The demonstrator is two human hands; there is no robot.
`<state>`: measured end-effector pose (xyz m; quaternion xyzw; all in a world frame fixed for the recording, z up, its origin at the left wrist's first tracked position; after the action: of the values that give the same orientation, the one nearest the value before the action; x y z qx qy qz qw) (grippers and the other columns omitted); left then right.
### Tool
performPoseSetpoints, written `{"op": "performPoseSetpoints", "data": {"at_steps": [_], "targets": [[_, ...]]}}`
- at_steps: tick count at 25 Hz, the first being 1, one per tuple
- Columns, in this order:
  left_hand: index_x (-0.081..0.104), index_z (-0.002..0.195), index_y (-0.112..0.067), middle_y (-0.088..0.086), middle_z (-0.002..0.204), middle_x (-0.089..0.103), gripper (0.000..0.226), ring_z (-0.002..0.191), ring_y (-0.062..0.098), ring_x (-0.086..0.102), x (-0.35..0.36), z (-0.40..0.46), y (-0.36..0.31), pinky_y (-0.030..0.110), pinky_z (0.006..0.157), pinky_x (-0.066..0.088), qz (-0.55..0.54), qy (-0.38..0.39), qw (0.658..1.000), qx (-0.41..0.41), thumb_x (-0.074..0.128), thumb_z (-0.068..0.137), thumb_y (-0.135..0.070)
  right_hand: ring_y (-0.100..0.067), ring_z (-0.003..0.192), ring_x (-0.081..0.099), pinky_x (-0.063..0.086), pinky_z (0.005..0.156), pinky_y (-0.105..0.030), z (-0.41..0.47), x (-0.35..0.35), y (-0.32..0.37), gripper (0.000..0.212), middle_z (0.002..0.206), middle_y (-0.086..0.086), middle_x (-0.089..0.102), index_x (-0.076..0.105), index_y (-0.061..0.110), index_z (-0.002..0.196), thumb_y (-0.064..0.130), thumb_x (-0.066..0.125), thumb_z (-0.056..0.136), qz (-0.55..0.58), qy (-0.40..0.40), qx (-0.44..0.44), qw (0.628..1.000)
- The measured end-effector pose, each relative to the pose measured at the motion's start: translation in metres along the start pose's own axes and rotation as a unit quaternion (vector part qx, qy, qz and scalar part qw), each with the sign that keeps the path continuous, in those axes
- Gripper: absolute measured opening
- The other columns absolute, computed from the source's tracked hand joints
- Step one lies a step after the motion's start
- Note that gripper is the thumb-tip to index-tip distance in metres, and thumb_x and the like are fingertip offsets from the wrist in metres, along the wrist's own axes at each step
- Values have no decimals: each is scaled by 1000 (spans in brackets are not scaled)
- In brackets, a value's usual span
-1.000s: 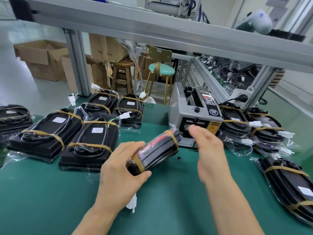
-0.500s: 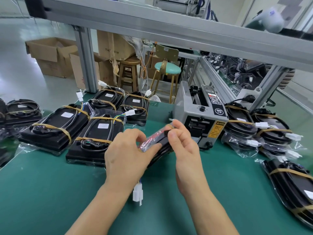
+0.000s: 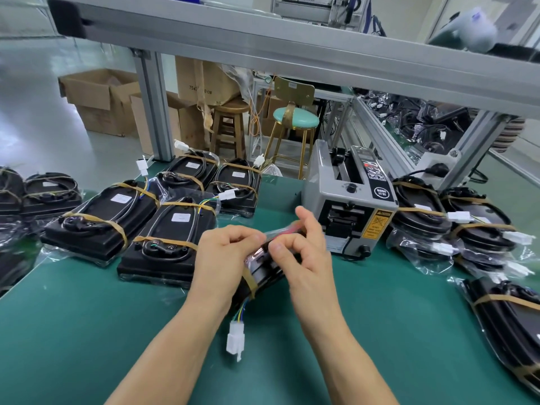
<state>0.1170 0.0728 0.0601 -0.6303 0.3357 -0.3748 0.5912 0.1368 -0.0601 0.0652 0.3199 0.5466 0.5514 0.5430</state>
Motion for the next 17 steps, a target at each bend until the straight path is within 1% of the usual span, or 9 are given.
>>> {"op": "performPoseSetpoints", "data": {"at_steps": [2,4,6,8,10,12,13,15,17], "targets": [[72,60,-11,9,63,68,25,62,18,61,1,3,4,28,63,50,-38,12,999,-22,66,78,4,6,140,19,7,118,-53,0,-7,-5,20,147,28,27,65,26,68,25,66,88,-12,-5,7,1000],[72,60,-10,9,62,68,26,58,16,60,2,3,7,25,58,49,-54,21,998,-30,63,79,6,5,141,17,6,118,-52,-1,-8,-3,15,146,29,27,66,30,68,34,65,82,-29,3,9,1000],[73,61,-11,8,65,69,28,60,15,61,2,2,12,27,61,50,-46,13,999,-22,61,81,4,4,143,12,5,118,-52,-2,-6,-1,10,143,34,25,66,35,69,39,60,75,-45,8,6,999],[73,66,-14,8,70,70,24,66,18,60,0,1,13,34,69,49,-19,-13,1000,11,63,83,0,5,143,8,4,118,-51,-2,-5,-1,10,142,37,23,66,36,67,39,59,73,-46,18,7,999],[73,69,-15,6,72,70,21,69,17,60,-2,0,11,35,72,47,-21,-22,999,31,63,83,-3,8,143,7,5,119,-48,-1,-5,-2,12,143,35,26,65,36,62,37,60,73,-29,30,17,999],[74,79,-16,2,81,72,11,78,14,64,-4,-5,8,32,77,47,-41,30,997,62,67,77,-8,13,140,6,9,120,-43,1,-7,-3,14,145,32,30,65,31,59,33,62,73,5,44,32,999],[72,90,-17,1,92,72,20,89,12,65,-6,-9,7,31,82,48,-35,71,993,90,70,70,-11,16,139,7,10,120,-40,2,-7,-2,14,146,30,32,65,28,59,30,63,73,30,53,40,997],[65,107,-23,-4,119,62,49,116,10,56,-10,-18,4,34,95,45,25,156,972,171,73,60,-15,18,137,12,14,120,-36,4,-9,-1,13,146,26,35,65,23,61,25,64,73,73,69,49,994],[65,109,-32,-9,133,49,58,127,9,46,-12,-23,2,25,103,38,106,206,947,225,76,57,-10,19,133,21,19,118,-33,7,-11,-3,15,145,23,37,67,18,65,15,68,80,96,80,55,991]]}}
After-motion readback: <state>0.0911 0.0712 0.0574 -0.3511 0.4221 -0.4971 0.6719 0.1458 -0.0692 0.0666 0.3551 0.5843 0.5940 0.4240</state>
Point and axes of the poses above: each hand's wrist, its own z-axis towards the middle knuckle, its own x-axis out of the palm, y = z × x, the point moved 5 cm from there along z, towards the middle knuckle
